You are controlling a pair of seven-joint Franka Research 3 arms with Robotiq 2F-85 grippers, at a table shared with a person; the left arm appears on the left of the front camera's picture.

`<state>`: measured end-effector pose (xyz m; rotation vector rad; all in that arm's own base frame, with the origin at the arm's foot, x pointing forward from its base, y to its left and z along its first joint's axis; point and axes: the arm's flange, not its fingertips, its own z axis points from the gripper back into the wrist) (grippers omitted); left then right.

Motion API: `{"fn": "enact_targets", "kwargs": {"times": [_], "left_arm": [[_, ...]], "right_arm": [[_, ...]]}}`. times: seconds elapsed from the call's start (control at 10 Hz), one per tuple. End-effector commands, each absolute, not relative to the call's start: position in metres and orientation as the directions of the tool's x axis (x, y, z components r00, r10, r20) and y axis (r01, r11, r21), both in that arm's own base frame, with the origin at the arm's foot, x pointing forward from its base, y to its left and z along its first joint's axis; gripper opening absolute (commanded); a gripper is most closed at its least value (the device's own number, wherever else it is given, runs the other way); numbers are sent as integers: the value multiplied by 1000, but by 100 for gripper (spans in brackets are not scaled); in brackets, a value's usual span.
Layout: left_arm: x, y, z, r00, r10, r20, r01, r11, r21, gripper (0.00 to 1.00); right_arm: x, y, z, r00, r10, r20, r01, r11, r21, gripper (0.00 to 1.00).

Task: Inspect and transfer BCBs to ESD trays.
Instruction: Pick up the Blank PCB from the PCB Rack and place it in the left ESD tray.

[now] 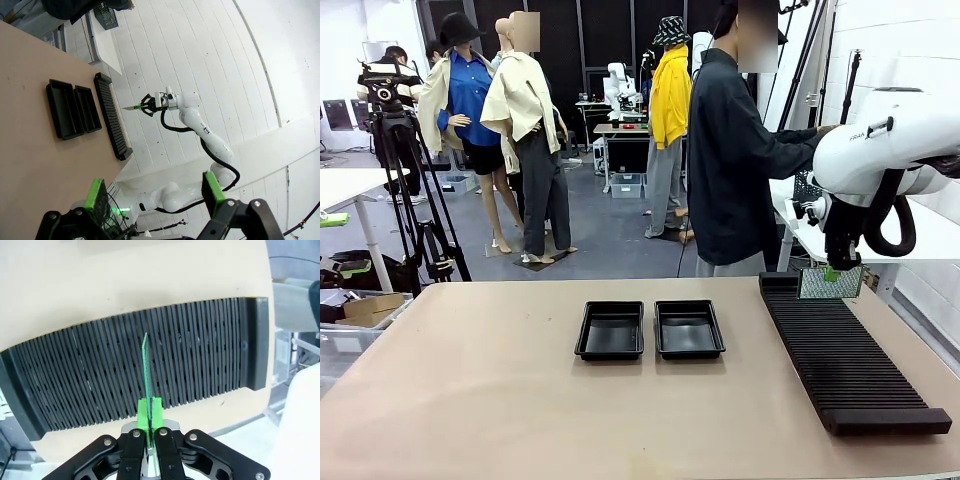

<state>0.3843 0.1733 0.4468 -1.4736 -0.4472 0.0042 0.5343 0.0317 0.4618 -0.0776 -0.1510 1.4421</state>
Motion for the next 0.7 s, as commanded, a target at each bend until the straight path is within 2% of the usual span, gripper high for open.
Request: {"fn": "enact_targets", "kwargs": {"times": [0.0, 0.3, 0.4, 0.6], "left_arm": [[383, 174, 448, 915, 277, 292, 270, 115, -956, 100], [383, 174, 448, 915, 277, 292, 270, 115, -956, 100], [383, 174, 448, 915, 277, 292, 270, 115, -956, 100], [383, 174, 448, 915, 277, 292, 270, 115, -956, 100]], "right_arm": [[534, 34, 459, 195, 980, 27, -973, 197, -123, 0], [523, 49, 473, 472, 876, 99, -865, 481, -141, 0], [519, 56, 475, 564, 821, 87, -808, 570, -147, 0], [514, 71, 479, 694, 710, 119, -697, 704, -137, 0]]}}
